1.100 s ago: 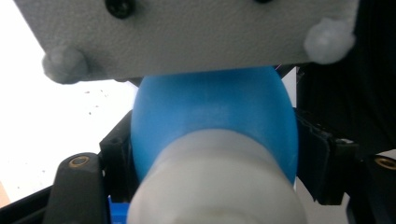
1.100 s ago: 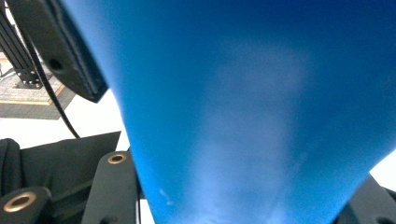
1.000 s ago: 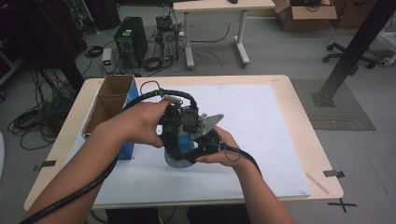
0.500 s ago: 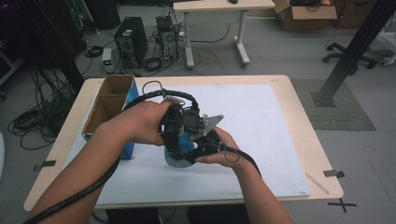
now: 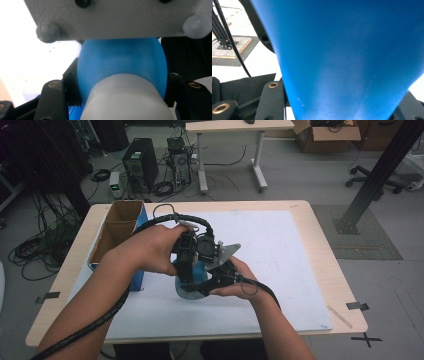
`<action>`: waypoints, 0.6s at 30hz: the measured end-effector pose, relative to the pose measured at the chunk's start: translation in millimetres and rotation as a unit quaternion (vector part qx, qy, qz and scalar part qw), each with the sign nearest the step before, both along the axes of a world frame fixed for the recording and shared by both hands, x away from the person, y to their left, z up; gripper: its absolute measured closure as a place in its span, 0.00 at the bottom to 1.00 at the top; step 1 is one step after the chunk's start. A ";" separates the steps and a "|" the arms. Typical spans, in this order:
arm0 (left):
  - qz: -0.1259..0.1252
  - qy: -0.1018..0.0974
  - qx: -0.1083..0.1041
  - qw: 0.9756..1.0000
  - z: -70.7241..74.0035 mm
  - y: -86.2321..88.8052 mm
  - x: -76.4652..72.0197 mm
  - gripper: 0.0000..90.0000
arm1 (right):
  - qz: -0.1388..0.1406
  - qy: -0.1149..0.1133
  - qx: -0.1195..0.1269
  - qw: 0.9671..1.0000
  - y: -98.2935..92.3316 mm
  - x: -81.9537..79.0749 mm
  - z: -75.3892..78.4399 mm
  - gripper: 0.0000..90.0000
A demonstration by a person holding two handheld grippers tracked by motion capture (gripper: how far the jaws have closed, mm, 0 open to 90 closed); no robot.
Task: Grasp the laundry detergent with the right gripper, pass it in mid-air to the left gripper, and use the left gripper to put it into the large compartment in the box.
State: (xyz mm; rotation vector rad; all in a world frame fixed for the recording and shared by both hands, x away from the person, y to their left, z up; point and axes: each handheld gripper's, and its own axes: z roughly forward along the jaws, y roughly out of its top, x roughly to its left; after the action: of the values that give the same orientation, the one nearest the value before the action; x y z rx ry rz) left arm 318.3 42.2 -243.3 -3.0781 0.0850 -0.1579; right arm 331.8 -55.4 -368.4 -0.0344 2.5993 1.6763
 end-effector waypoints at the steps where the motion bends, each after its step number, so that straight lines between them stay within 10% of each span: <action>1: -0.001 0.001 0.004 1.000 -1.0 -1.1 -0.1 0.42 | -0.003 -0.004 0.001 1.000 0.6 0.1 -1.4 0.49; 18: 0.003 0.009 0.017 1.000 -0.1 -5.2 1.5 0.42 | -0.042 0.041 0.041 0.997 -8.4 -0.2 -13.7 0.24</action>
State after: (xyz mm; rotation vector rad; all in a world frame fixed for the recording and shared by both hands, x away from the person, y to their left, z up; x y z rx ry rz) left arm 319.8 37.0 -243.4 -3.0468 0.0776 -0.1260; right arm 331.7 -63.8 -382.1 0.1488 2.5459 1.7894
